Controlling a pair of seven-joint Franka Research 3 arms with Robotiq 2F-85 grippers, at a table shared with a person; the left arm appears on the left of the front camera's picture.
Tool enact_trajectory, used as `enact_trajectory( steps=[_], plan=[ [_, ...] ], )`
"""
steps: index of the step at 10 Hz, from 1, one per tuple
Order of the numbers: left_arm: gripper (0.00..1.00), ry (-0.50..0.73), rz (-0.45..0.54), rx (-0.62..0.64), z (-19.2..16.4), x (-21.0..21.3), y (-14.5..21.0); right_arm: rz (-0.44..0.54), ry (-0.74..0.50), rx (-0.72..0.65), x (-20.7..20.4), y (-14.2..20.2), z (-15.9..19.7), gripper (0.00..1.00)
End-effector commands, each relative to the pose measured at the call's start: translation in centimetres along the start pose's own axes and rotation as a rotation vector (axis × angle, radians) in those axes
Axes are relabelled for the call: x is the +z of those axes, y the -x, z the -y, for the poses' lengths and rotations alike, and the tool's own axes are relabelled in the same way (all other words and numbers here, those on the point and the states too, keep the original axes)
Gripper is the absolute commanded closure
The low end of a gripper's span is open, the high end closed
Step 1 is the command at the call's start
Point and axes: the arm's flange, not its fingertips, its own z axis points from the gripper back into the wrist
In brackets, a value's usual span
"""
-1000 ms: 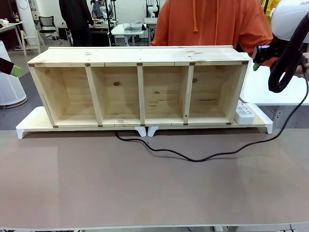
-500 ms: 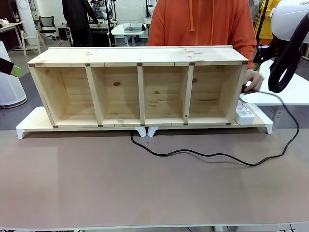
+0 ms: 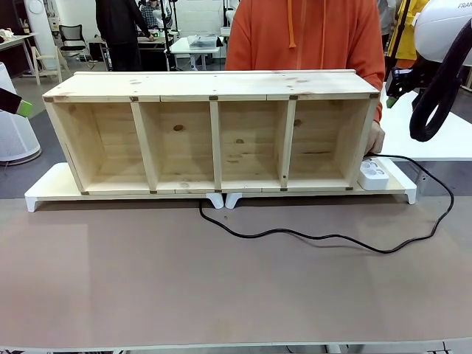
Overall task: Perform cable management.
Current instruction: Release the Power Cable when the human grasps it.
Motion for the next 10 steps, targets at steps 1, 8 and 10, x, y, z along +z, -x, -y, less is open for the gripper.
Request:
enact_trajectory(
  steps=[1,8,10],
  plan=[
    [0.00,-0.005,0.010,-0.001,-0.03,-0.12,-0.17,-0.005,0.000,-0.002,-0.09,0.06,0.05,0.40],
    [0.00,-0.005,0.010,-0.001,-0.03,-0.12,-0.17,-0.005,0.000,-0.002,-0.09,0.06,0.05,0.40],
    [0.00,-0.005,0.010,-0.001,-0.03,-0.12,-0.17,-0.005,0.000,-0.002,-0.09,0.06,0.05,0.40]
  ],
)
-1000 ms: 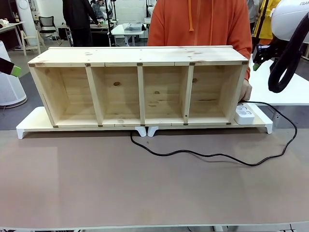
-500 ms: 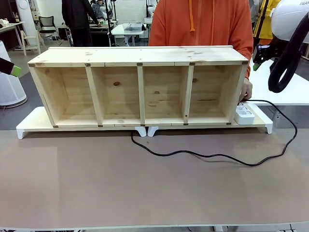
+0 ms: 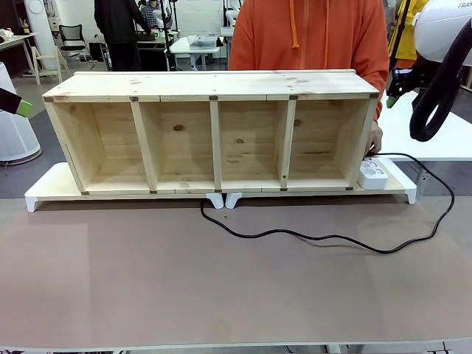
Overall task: Perform cable management.
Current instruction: Release the Power Cable when the human grasps it.
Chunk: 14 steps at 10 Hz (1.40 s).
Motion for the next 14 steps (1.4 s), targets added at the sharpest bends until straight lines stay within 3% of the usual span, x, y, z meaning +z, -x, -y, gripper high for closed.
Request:
enact_trajectory(
  steps=[1,14],
  plan=[
    [0.00,-0.005,0.010,-0.001,-0.03,-0.12,-0.17,-0.005,0.000,-0.002,-0.09,0.06,0.05,0.40],
    [0.00,-0.005,0.010,-0.001,-0.03,-0.12,-0.17,-0.005,0.000,-0.002,-0.09,0.06,0.05,0.40]
  ],
)
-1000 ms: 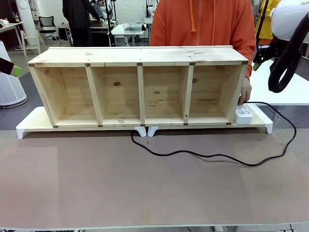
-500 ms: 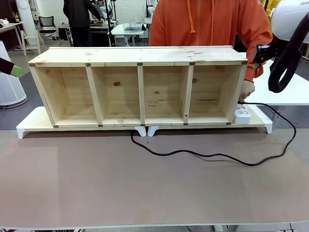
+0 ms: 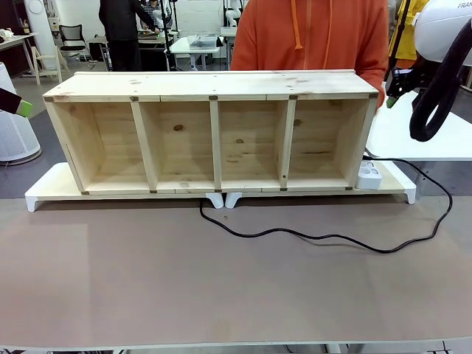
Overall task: Perform cable management.
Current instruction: Release the Power Cable when the human grasps it.
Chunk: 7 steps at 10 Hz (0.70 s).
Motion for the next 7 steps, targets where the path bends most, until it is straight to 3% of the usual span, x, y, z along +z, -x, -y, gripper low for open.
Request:
enact_trajectory(
  steps=[1,7],
  plan=[
    [0.00,-0.005,0.010,-0.001,-0.03,-0.12,-0.17,-0.005,0.000,-0.002,-0.09,0.06,0.05,0.40],
    [0.00,-0.005,0.010,-0.001,-0.03,-0.12,-0.17,-0.005,0.000,-0.002,-0.09,0.06,0.05,0.40]
  ],
)
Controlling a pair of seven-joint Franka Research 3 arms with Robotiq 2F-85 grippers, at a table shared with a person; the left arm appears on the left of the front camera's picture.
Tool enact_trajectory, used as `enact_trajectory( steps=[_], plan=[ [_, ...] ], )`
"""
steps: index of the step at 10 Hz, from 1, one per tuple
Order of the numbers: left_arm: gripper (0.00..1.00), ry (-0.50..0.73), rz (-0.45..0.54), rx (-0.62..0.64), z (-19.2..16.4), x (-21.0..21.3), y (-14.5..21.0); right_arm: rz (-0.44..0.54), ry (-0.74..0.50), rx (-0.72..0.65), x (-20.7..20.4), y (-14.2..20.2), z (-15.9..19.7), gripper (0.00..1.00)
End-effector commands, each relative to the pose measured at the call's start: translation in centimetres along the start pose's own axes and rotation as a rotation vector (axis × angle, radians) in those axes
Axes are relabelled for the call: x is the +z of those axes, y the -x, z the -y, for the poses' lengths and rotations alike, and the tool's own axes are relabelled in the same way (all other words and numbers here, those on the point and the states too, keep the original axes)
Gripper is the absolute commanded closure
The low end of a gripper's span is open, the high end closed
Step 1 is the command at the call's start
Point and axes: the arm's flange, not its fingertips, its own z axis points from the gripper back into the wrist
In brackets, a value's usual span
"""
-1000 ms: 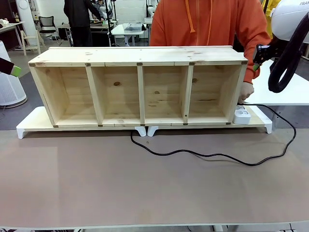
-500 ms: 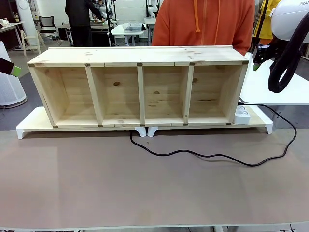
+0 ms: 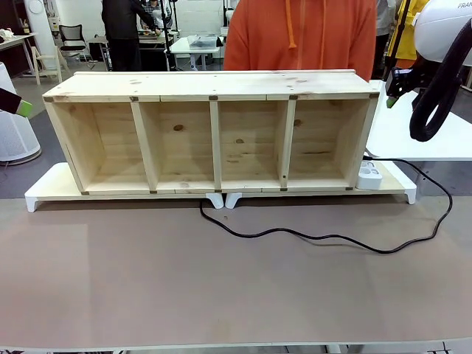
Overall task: Perform cable management.
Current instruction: Release the Power Cable when the human grasps it.
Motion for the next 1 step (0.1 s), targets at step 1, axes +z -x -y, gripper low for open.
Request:
enact_trajectory(
  steps=[1],
  plan=[
    [0.00,-0.005,0.010,-0.001,-0.03,-0.12,-0.17,-0.005,0.000,-0.002,-0.09,0.06,0.05,0.40]
  ],
)
